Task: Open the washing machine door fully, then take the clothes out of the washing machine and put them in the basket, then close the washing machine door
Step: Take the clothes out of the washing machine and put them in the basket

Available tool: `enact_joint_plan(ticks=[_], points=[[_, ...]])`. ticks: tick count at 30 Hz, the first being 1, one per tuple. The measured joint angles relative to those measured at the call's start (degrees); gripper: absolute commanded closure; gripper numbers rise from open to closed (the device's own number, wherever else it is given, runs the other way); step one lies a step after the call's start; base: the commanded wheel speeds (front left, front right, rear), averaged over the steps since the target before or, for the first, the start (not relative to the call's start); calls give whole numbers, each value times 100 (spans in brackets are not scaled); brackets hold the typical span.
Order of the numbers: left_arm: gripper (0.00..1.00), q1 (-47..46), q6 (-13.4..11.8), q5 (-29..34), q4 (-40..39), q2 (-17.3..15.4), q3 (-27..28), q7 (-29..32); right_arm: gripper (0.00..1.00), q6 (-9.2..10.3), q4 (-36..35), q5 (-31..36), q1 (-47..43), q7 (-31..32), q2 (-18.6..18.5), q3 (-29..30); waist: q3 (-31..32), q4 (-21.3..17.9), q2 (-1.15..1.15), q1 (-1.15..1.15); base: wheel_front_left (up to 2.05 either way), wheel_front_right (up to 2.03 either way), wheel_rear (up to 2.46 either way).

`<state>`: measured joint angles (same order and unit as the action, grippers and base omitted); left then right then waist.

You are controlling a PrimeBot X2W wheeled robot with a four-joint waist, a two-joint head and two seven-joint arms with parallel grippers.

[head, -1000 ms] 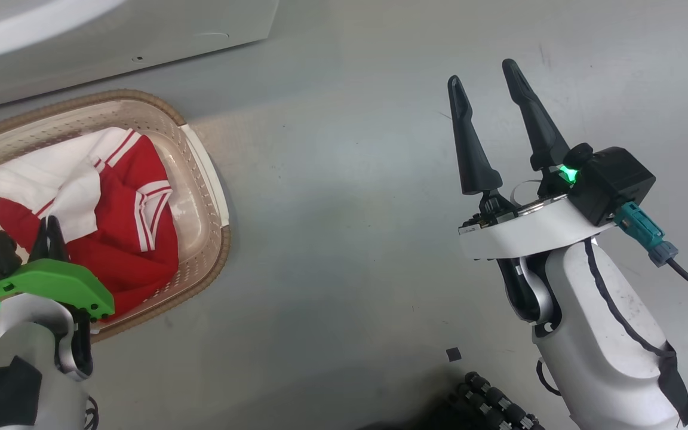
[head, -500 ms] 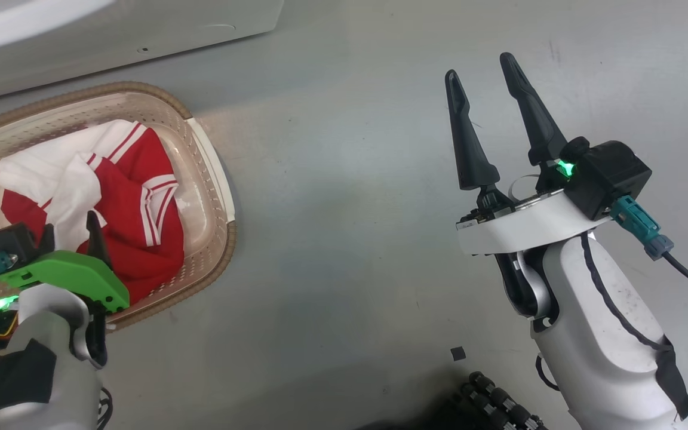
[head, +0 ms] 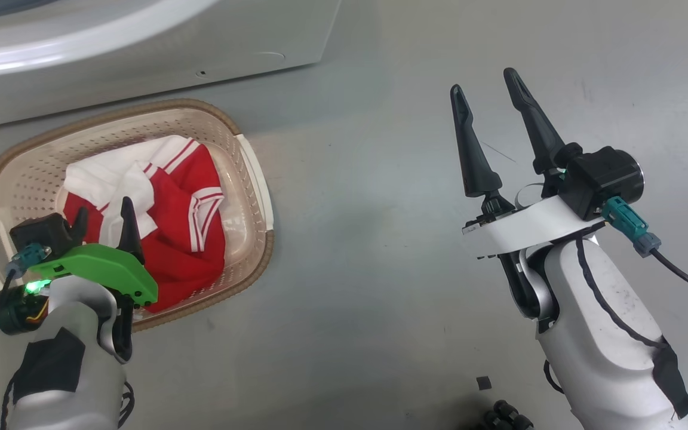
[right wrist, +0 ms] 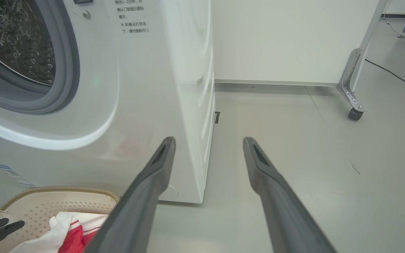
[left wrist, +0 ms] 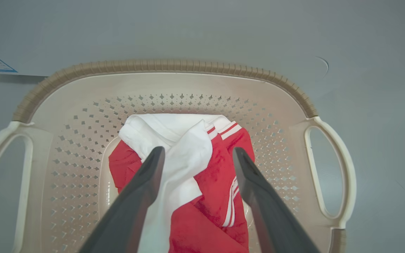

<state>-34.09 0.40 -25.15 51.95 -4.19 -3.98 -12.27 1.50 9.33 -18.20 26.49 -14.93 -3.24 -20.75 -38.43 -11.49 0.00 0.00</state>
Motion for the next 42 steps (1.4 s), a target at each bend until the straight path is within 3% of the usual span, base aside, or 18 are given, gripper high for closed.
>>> enact_joint_plan(ticks=[5, 17, 25, 42], points=[[0, 3, 226, 2, -49, 81, -57, -107, 0, -67, 207, 78, -65, 0, -2, 87, 298, 239, 0, 0, 0, 0, 0], [0, 31, 345, 261, -762, 136, -222, -202, 0, -154, 532, 122, -466, 0, -37, 282, 1005, 741, 0, 0, 0, 0, 0], [0, 188, 337, 579, -2015, 141, -162, -215, 0, -169, 603, 121, -696, 0, -34, 470, 1548, 978, 0, -1, 0, 0, 0], [0, 1462, 140, 913, -2922, 132, -270, -219, 0, -194, 697, 122, -1155, 0, -25, 570, 2395, 1106, 0, -1, 0, 0, 0]])
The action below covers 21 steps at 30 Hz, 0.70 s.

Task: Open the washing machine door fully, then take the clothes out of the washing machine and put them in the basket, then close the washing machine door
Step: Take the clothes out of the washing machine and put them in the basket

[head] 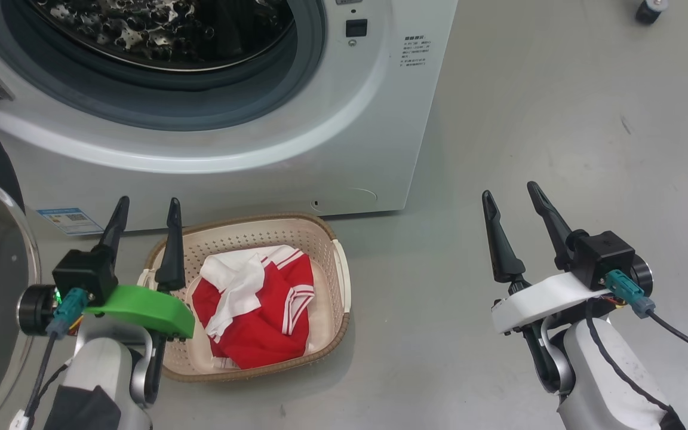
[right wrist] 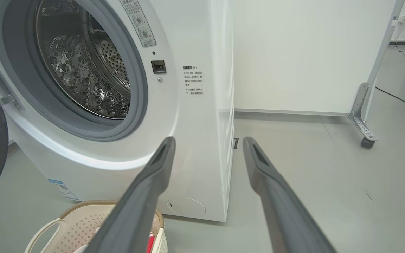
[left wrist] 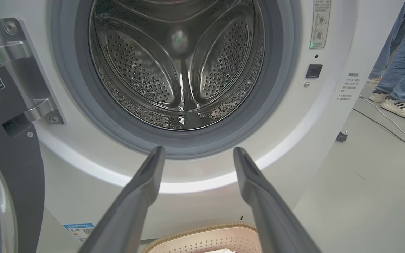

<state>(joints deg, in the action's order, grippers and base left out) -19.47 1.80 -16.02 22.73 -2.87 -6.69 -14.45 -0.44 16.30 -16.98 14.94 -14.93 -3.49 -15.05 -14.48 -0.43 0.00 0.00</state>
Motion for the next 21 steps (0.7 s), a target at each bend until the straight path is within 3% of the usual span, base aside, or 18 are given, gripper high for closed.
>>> enact_joint_plan(ticks=[21], points=[[0, 1227, -313, 154, -730, -3, -144, 26, 0, 9, 21, 0, -506, 0, 23, 56, 581, -91, 0, 0, 0, 0, 0]])
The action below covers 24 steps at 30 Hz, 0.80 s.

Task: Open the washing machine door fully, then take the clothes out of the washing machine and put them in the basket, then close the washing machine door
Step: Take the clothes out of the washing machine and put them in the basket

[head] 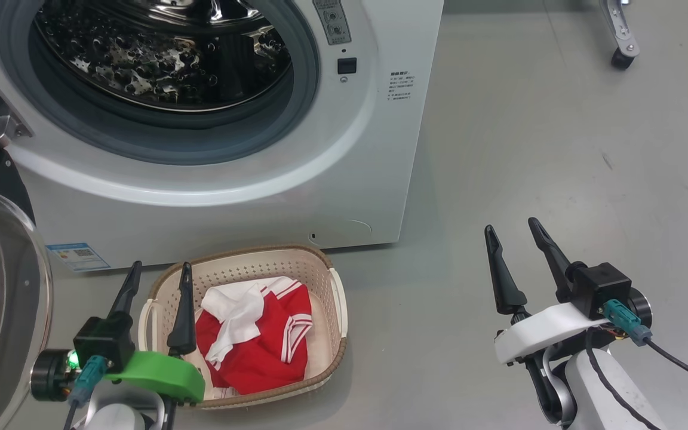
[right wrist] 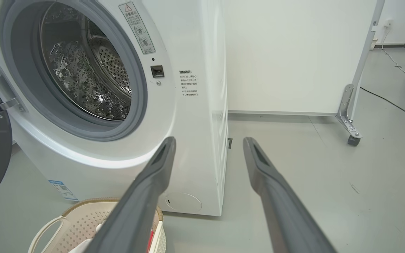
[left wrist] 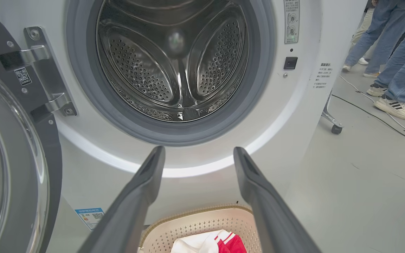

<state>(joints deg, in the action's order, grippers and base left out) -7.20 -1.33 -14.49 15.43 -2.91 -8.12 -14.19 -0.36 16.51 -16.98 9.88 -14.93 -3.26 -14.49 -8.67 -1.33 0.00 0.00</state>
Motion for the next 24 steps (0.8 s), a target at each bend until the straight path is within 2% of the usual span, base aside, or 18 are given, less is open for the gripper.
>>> enact_joint_plan(ticks=[24], points=[[0, 625, -131, 8, -722, -31, -115, 363, 0, -1, -46, 0, -217, 0, 8, 9, 167, 8, 0, 0, 0, 0, 0]])
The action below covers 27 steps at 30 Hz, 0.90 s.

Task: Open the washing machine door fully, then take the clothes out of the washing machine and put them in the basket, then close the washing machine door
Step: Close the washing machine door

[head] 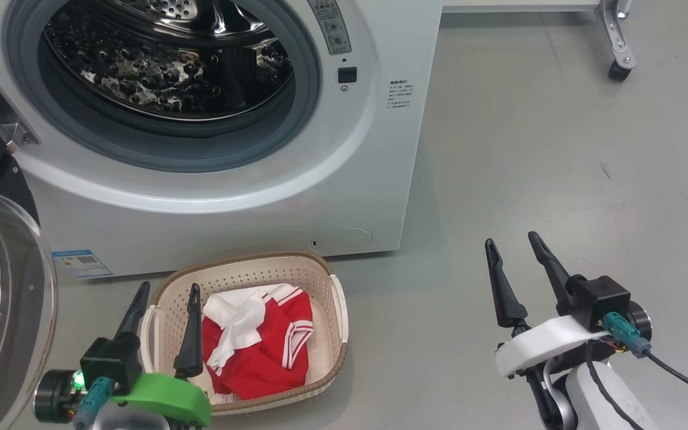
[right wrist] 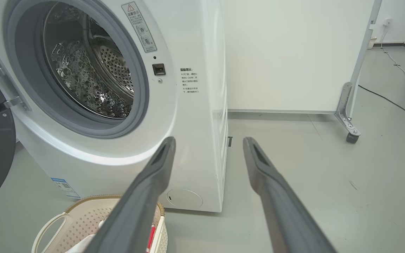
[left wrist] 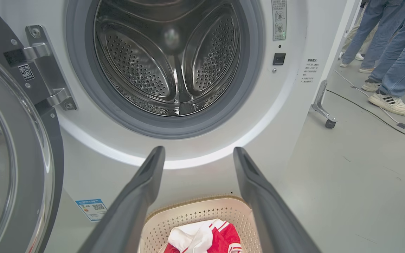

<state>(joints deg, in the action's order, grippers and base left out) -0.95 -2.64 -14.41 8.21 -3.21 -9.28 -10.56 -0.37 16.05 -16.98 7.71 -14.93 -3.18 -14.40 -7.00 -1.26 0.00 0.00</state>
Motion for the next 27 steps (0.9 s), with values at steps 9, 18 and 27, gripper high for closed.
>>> enact_joint_plan(ticks=[9, 18, 27], points=[[0, 69, -62, 97, -272, -68, -1, 100, 0, 0, -27, 0, -2, 0, 1, 2, -13, -3, 0, 0, 0, 0, 0], [0, 154, -66, 133, -421, -94, -16, 246, 0, 0, -36, -1, -2, 0, 3, 1, -13, 4, 0, 0, -2, 2, 0], [0, 222, -111, 149, -512, -123, -20, 334, 0, 1, -40, -4, -2, 0, 7, 0, -4, 8, 0, 0, -32, 32, 0]])
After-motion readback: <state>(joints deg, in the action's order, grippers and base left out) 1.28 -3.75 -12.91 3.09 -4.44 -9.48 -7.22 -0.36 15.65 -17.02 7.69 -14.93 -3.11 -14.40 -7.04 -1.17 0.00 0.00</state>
